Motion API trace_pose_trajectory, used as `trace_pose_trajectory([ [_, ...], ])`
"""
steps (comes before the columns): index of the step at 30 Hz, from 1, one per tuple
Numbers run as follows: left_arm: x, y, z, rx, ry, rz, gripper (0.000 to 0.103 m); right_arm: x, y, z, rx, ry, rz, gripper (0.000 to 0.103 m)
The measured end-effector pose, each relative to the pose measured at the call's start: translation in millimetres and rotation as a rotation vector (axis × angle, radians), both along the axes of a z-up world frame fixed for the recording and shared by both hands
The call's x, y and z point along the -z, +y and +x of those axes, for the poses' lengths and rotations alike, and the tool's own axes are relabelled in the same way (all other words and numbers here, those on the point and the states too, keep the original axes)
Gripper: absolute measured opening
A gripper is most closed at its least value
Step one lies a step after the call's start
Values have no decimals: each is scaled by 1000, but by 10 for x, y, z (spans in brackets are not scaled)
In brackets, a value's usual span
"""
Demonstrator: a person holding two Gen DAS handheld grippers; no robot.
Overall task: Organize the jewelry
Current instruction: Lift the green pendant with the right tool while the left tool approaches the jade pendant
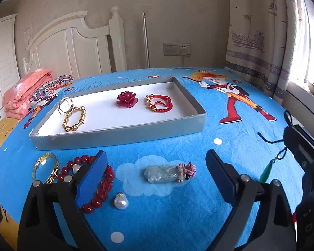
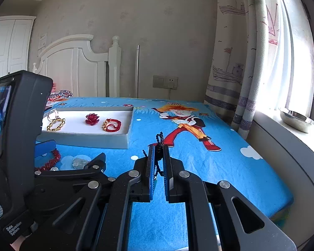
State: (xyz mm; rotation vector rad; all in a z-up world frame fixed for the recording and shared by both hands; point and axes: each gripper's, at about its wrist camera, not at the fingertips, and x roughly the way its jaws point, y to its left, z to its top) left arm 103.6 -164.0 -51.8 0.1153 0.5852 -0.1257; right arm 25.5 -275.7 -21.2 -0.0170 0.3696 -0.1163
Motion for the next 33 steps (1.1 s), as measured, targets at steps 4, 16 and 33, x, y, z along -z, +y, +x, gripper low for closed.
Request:
trace_pose_trajectory([
  [4, -4, -86, 121, -61, 23, 53, 88, 3, -76, -12, 10, -4, 25, 8],
  [16, 106, 2, 44, -13, 61, 102, 77, 4, -55, -31, 7, -9, 38, 8],
  [33, 159, 403, -301, 203, -13, 64, 54, 27, 198, 16, -14, 22, -7, 8],
])
